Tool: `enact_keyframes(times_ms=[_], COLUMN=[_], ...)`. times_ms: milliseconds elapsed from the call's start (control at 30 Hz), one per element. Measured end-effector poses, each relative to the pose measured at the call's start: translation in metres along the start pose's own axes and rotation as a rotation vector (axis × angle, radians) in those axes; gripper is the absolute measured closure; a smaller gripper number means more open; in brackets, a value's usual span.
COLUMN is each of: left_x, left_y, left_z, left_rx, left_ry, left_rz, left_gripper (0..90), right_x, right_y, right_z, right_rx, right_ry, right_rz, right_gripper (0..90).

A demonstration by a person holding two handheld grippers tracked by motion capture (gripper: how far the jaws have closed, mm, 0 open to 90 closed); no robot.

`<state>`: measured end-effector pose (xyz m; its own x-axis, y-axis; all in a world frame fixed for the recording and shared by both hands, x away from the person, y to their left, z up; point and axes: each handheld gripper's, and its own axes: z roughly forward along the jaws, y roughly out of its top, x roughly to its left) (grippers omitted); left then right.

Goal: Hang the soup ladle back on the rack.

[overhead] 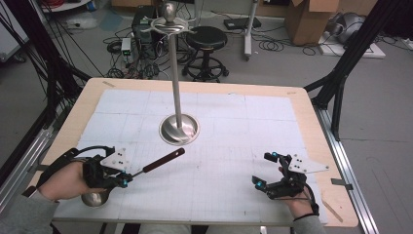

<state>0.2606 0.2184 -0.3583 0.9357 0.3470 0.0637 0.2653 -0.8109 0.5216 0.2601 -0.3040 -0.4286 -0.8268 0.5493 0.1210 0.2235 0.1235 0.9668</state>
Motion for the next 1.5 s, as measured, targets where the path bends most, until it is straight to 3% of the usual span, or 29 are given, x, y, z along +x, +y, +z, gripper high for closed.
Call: enact_keyframes(times_ms=[200, 367, 500, 800, 967, 1100, 1267, 1500], left_x=[0.004, 0.009, 0.014, 0.014, 0.015, 0.017, 0.018, 0.021], left_y=[-0.001, -0.003, -0.006, -0.007, -0.007, -0.009, -0.008, 0.002], left_z=[-0.013, -0.016, -0.016, -0.020, -0.021, -0.023, -0.022, -0.020], left_rx=[-0.124, -0.230, -0.312, -0.444, -0.504, -0.613, -0.656, -0.699], left_ry=[0.008, 0.094, 0.103, 0.154, 0.219, 0.284, 0.329, 0.349], left_rz=[-0.040, -0.103, -0.152, -0.210, -0.229, -0.303, -0.327, -0.348], left_gripper=[84.3, 84.2, 84.2, 84.3, 84.3, 84.3, 84.3, 84.3], right_x=[0.000, 0.000, 0.000, 0.000, 0.000, 0.000, 0.000, 0.001], right_y=[0.000, 0.000, 0.000, 0.000, 0.000, 0.000, 0.000, 0.001], right_z=[0.000, 0.001, 0.000, 0.000, 0.000, 0.000, 0.000, 0.001], right_rx=[0.001, 0.005, 0.004, 0.004, 0.005, -0.001, 0.000, -0.002], right_ry=[-0.003, -0.005, -0.006, -0.003, -0.003, -0.005, -0.004, -0.001], right_rz=[-0.002, -0.008, -0.007, -0.007, -0.008, -0.013, -0.010, -0.016], right_gripper=[1.5, 1.5, 1.5, 1.5, 1.5, 1.5, 1.5, 1.5])
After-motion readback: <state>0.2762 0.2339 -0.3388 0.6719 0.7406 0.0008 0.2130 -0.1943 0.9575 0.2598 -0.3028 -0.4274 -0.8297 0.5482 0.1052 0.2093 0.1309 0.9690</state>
